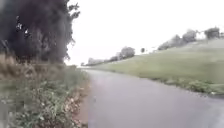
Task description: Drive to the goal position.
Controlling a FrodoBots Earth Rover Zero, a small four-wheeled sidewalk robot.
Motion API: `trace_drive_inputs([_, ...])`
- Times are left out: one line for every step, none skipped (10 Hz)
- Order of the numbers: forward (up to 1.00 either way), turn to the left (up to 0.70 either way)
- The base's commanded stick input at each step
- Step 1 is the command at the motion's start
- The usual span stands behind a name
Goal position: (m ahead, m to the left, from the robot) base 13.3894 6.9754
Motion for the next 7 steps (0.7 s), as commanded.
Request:
trace_drive_inputs([0.98,-0.15])
trace_drive_inputs([1.00,0.00])
trace_drive_inputs([1.00,0.00])
trace_drive_inputs([1.00,0.00])
trace_drive_inputs([1.00,0.00])
trace_drive_inputs([1.00,0.00])
trace_drive_inputs([1.00,0.00])
